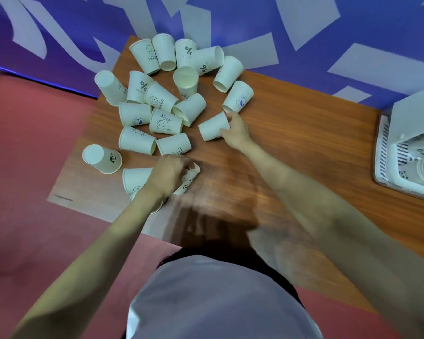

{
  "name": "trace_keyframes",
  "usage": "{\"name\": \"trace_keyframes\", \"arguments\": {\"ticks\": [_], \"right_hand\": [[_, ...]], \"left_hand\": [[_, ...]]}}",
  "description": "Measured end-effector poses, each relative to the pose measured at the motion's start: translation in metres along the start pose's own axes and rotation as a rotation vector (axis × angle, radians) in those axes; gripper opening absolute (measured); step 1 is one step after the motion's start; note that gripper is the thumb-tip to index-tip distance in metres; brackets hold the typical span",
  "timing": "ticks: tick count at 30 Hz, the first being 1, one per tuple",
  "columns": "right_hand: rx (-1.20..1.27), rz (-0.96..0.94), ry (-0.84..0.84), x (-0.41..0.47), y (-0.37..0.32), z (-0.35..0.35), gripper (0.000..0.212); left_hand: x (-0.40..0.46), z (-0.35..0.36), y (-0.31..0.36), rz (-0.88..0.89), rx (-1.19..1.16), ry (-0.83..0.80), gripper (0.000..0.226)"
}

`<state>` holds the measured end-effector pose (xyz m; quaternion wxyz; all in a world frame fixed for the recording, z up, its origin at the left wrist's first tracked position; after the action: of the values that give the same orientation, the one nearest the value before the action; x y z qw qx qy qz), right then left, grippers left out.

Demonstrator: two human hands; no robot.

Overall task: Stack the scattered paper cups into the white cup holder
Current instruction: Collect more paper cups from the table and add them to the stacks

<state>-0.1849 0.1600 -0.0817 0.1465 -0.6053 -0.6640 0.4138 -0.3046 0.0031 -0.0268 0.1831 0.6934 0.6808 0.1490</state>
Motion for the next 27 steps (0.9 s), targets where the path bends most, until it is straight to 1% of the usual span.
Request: {"name": "trace_keyframes", "arguments": {"ticks": [2,4,8,10,13,17,21,25,27], "right_hand": [[0.017,0.033,0.024,-0.002,0.007,0.0,0.033],[0.022,0.0,0.051,-0.009,0.008,-0.008,0.023],[-0.03,-0.138,0.13,-0.034,0.016,-0.048,0.016],[-0.035,-0.196,0.216,-0.048,0.027,-0.079,0.014],[0.018,-0.21,0.381,-0.072,0.055,-0.131,0.013],[0.047,-0.177,0.587,-0.112,0.104,-0.201,0.007],[0.097,-0.114,0.74,-0.153,0.153,-0.264,0.011],[0.124,-0.071,0.946,-0.2,0.199,-0.336,0.014],[0.121,-0.062,1.054,-0.22,0.218,-0.371,0.015]], "left_hand": [[0.001,0.0,-0.002,-0.032,-0.007,-0.002,0.028],[0.002,0.0,0.001,-0.047,-0.03,0.01,0.024],[0.009,0.003,0.016,-0.056,-0.092,0.015,0.019],[0.016,0.006,0.031,-0.035,-0.117,0.027,0.02],[0.031,0.012,0.063,0.028,-0.166,0.031,0.019],[0.056,0.03,0.116,0.117,-0.183,0.008,0.016],[0.079,0.047,0.184,0.214,-0.208,-0.008,0.015],[0.103,0.061,0.271,0.339,-0.259,0.011,0.013],[0.114,0.064,0.317,0.407,-0.287,0.05,0.013]]}}
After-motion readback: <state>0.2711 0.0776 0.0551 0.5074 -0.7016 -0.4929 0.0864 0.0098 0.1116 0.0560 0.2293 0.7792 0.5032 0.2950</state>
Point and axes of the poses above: each hand's wrist, its own x-axis towards the middle knuckle, its own z-axis out of the palm, y = z × x, the point moved 8 cm from there along x, towards the middle knuckle, and after that the axes turned 7 degrees about y, right-handed, at the moved point
